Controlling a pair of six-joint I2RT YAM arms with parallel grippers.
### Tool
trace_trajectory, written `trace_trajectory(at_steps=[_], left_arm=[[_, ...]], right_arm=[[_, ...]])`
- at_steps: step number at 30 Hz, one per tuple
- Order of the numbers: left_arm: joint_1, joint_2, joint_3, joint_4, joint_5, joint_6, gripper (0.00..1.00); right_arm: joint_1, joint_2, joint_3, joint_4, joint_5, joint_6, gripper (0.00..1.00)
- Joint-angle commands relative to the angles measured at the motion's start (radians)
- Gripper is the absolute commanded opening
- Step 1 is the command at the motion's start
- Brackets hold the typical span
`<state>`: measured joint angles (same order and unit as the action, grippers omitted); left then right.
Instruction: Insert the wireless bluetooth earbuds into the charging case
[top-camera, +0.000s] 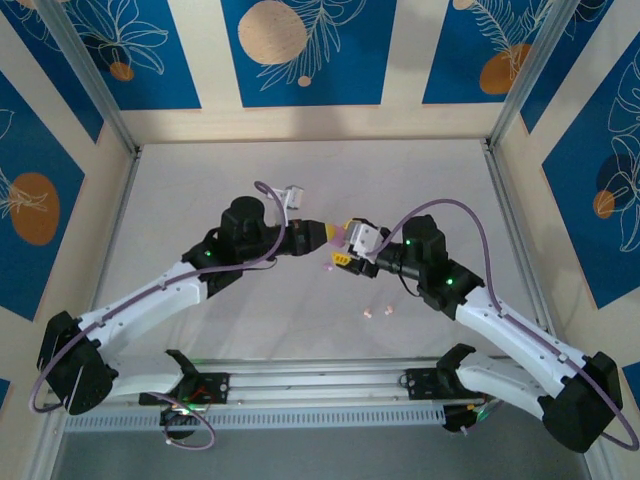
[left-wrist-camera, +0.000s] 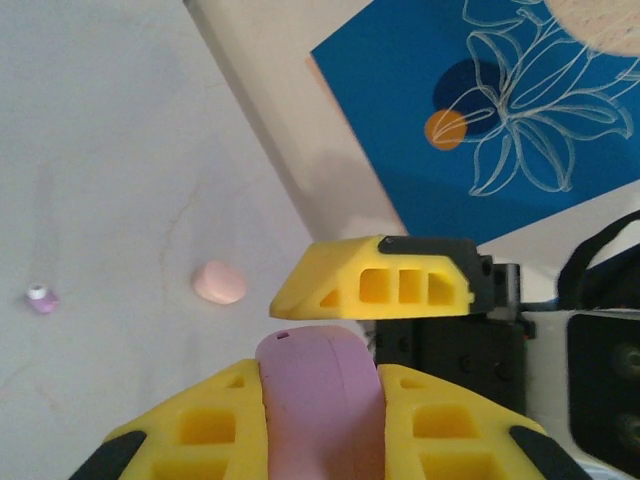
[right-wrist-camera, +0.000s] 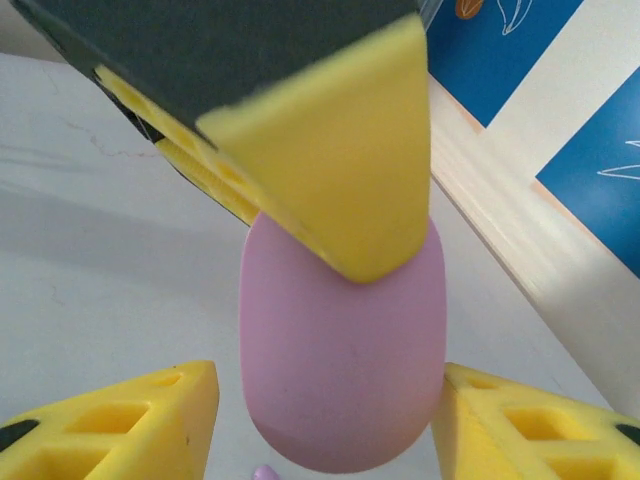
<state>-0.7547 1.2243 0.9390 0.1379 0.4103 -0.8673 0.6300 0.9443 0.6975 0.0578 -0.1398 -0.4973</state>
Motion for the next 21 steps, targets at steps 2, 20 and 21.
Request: trace_trajectory(at_steps=[2, 20, 21], left_arm=[[0.007, -0.013, -0.023, 0.114, 0.05, -0.102, 0.13], [0.007, -0.02, -0.002, 0.105, 0.071, -0.102, 0.12], [0.006, -0.021, -0.002, 0.104, 0.071, -0.102, 0.12]], right_arm=[[-0.022, -0.011, -0.018, 0.126, -0.073, 0.024, 0.55], [-0.088, -0.027, 0.0, 0.041, -0.147, 0.017, 0.47], [-0.09, -0.028, 0.0, 0.039, -0.148, 0.016, 0.47]])
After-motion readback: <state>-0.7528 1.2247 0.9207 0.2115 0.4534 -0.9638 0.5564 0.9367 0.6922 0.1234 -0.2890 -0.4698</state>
